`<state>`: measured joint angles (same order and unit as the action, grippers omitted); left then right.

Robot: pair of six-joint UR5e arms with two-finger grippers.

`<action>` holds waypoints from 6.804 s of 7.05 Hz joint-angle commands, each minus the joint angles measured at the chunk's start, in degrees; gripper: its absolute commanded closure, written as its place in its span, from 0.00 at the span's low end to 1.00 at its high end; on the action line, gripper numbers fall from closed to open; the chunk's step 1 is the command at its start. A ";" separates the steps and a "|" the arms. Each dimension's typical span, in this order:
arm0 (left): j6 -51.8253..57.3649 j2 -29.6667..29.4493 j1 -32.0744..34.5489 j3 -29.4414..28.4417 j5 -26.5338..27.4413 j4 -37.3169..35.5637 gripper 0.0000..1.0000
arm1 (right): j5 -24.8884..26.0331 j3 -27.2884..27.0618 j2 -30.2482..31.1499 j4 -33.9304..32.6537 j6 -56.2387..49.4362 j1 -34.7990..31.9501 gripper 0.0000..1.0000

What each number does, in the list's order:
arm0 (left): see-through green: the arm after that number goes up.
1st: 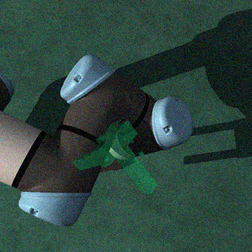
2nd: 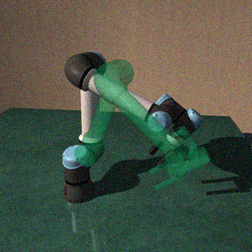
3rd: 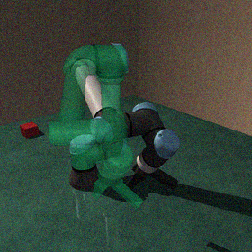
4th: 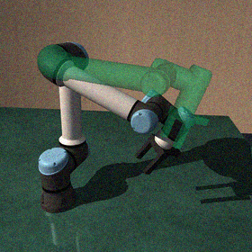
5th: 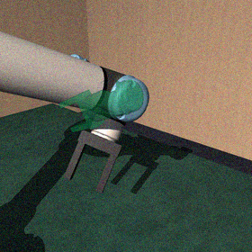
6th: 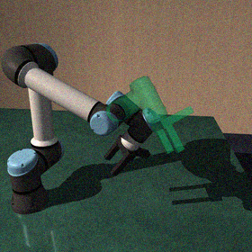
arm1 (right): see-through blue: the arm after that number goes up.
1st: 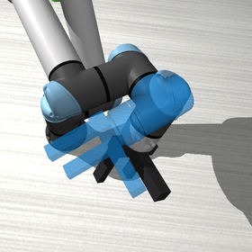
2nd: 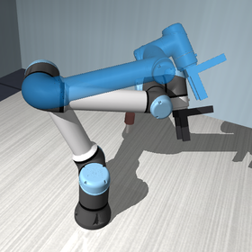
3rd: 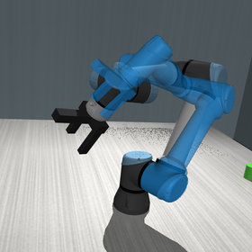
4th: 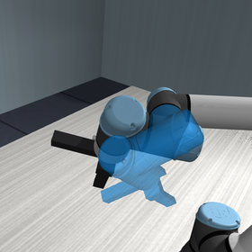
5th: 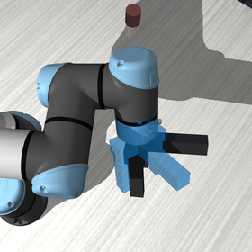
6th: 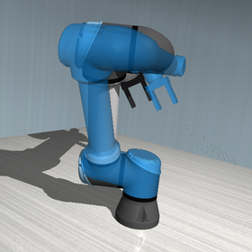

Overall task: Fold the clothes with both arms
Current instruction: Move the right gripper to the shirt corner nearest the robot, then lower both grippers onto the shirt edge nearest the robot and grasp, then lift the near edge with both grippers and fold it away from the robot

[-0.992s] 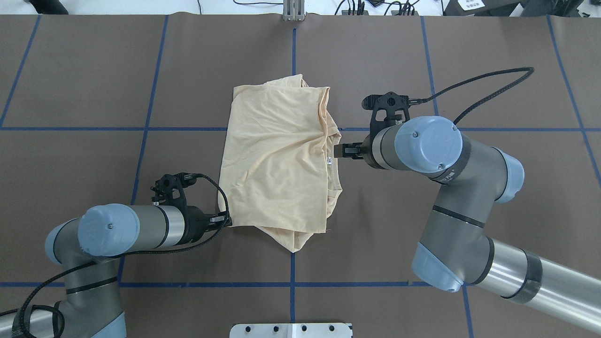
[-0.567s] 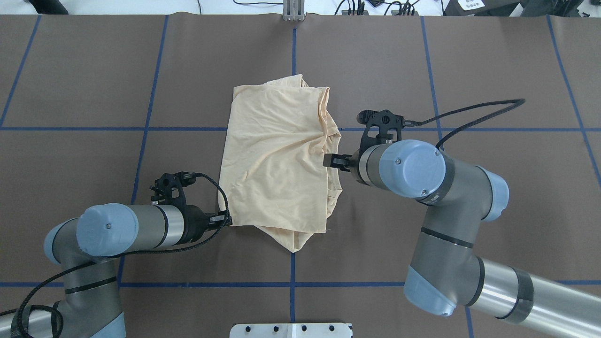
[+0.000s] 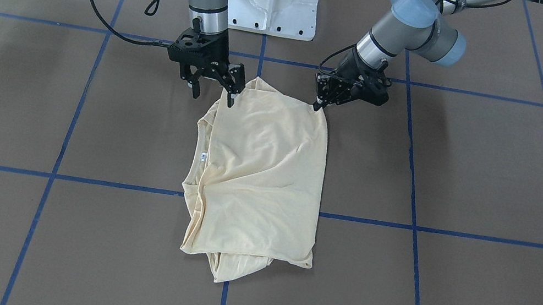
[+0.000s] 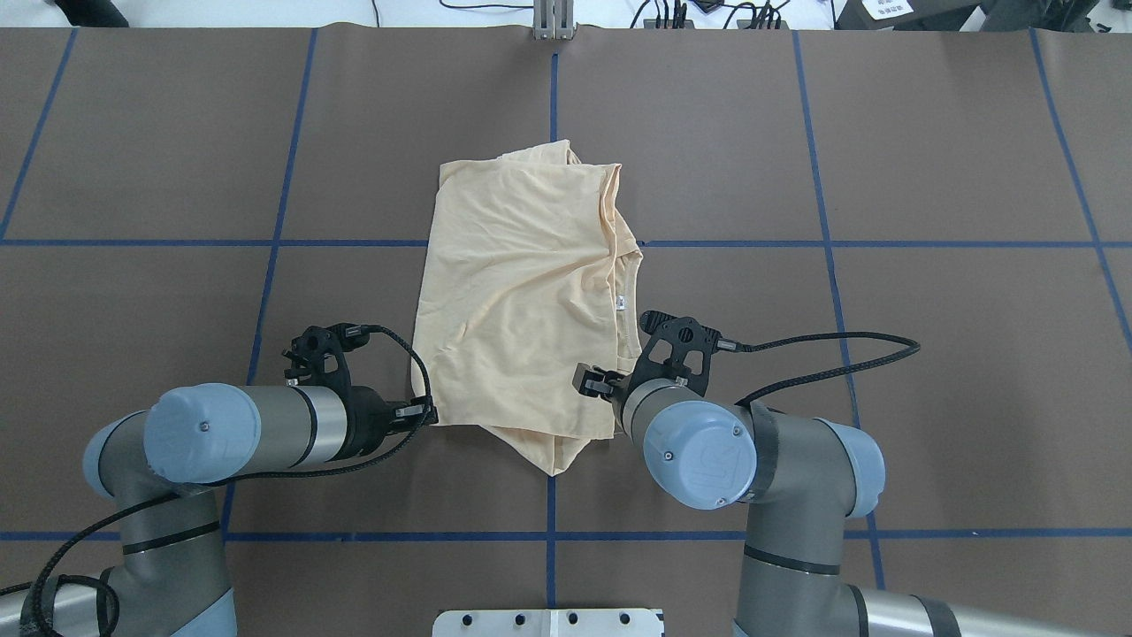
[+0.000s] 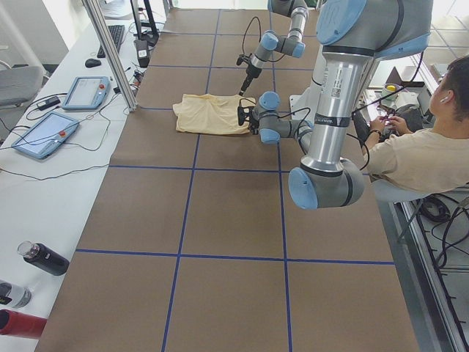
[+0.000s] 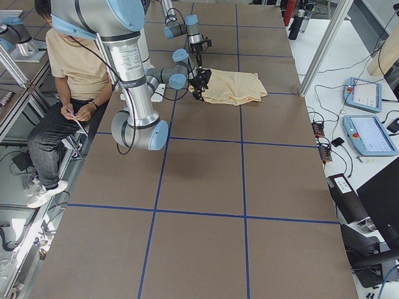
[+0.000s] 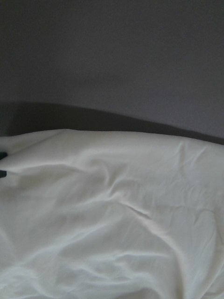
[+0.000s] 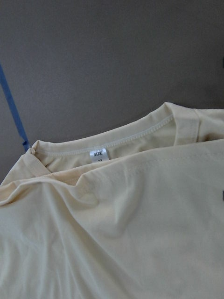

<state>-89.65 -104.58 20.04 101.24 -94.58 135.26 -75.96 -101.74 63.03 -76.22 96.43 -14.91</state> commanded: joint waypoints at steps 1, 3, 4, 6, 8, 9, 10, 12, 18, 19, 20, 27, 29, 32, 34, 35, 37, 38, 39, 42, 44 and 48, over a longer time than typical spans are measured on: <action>0.00 0.34 0.00 0.01 0.19 0.00 1.00 | 2.22 2.95 -2.46 -1.72 1.65 1.20 0.25; 0.00 0.42 0.00 0.01 0.28 0.00 1.00 | 2.31 2.87 -4.06 -4.99 2.80 2.08 0.36; 0.00 0.51 0.00 0.01 0.28 0.00 1.00 | 2.40 2.87 -3.63 -5.08 2.89 2.78 0.36; 0.00 0.51 0.00 0.01 0.28 0.00 1.00 | 3.10 2.60 -3.53 -5.08 2.80 2.96 0.36; 0.00 0.60 0.00 0.01 0.28 0.00 1.00 | 3.10 2.25 -3.88 -4.99 2.80 2.87 0.76; 0.00 0.51 0.00 0.01 0.28 0.00 1.00 | 3.10 2.25 -3.88 -4.99 2.80 2.96 0.90; 0.00 0.43 0.00 0.01 0.28 0.00 1.00 | 3.10 2.16 -3.54 -4.99 2.72 2.96 0.88; 0.00 0.43 0.00 0.01 0.19 0.00 1.00 | 3.10 2.08 -3.45 -4.99 2.19 2.96 0.83; 0.00 0.16 0.00 0.01 0.10 0.00 1.00 | 3.10 2.43 -3.18 -5.17 1.84 2.87 0.66; 0.00 0.16 0.00 0.01 0.10 0.00 1.00 | 3.10 2.43 -3.27 -5.17 1.84 2.87 0.76; 0.00 0.16 0.00 -0.08 0.10 0.00 1.00 | 3.10 2.34 -3.36 -5.17 1.84 2.87 0.94; -0.96 4.97 0.00 12.27 -0.43 -1.05 1.00 | 5.11 -14.23 1.54 -13.06 0.25 7.77 1.00; -5.16 10.51 -3.05 24.65 -0.34 -7.52 1.00 | 8.19 -22.49 6.29 -13.43 0.34 12.79 1.00; -5.54 6.69 -4.22 26.12 -0.51 -14.82 1.00 | 8.11 -22.28 5.96 -13.52 0.25 11.41 1.00; -4.92 -3.66 -1.43 21.05 -0.17 -25.27 1.00 | 7.85 -19.39 4.65 -13.17 -2.27 6.76 1.00; -3.44 -4.92 0.77 18.23 -0.08 -25.49 1.00 | 7.85 -16.06 2.47 -12.82 -3.25 4.22 1.00; 3.40 -5.37 7.26 17.16 -0.34 -25.75 1.00 | 7.85 -13.05 -0.19 -12.73 -5.35 0.60 1.00; 5.17 -6.59 9.90 15.32 -0.43 -25.84 1.00 | 7.85 -11.65 -0.98 -12.73 -5.98 -1.15 1.00; 5.53 -8.78 11.32 11.74 -0.43 -25.75 1.00 | 7.85 -9.37 -2.20 -12.73 -7.81 -2.65 1.00; 6.41 -13.97 12.92 -0.47 0.19 -25.05 1.00 | 6.63 -0.24 -8.09 -11.86 -8.36 -6.52 1.00; 6.51 -14.25 13.01 -5.15 1.41 -21.82 1.00 | 6.10 8.97 -10.55 -3.80 -10.19 -8.54 1.00; 13.95 -14.17 14.92 -5.36 -0.24 -19.43 0.00 | -10.08 14.03 -15.39 -1.56 -18.00 -16.78 0.00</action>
<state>-78.83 -118.80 33.66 95.19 -93.64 115.40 -78.29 -87.65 48.82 -77.87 81.60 -28.55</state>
